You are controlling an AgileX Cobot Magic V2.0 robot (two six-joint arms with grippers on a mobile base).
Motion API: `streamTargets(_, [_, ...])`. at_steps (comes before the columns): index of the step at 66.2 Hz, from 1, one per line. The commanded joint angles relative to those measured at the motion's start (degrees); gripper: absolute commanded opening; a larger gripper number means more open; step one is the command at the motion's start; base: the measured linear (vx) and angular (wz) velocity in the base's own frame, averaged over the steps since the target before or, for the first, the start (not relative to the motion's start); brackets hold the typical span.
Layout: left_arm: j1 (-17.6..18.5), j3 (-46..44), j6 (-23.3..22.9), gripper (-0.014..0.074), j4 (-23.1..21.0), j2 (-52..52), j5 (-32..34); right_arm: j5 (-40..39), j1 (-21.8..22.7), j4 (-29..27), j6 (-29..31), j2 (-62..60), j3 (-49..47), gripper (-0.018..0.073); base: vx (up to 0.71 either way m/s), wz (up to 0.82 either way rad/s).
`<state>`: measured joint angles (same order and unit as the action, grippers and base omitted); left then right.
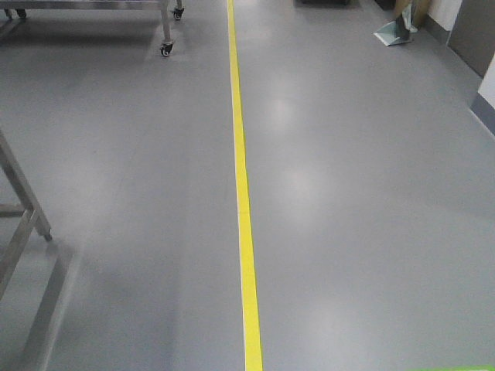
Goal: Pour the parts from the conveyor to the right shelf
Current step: 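Drive along the yellow floor line toward the bin shelves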
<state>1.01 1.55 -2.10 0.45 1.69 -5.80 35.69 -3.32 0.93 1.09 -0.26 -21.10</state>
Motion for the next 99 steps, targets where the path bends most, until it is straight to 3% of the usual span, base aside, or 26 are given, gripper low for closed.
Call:
streamTargets(1, [0.4,-1.1,-0.5,-0.0006,-0.5,1.0,4.5,-4.6,0.1,0.3,0.0,1.2,-1.6,-0.0004,0.76,0.06])
streamTargets(99, [0.4,-1.1,-0.5,-0.0006,-0.5,1.0,4.5,-4.3,0.1,0.3,0.0,1.2,-1.6,-0.0004,0.74,0.1])
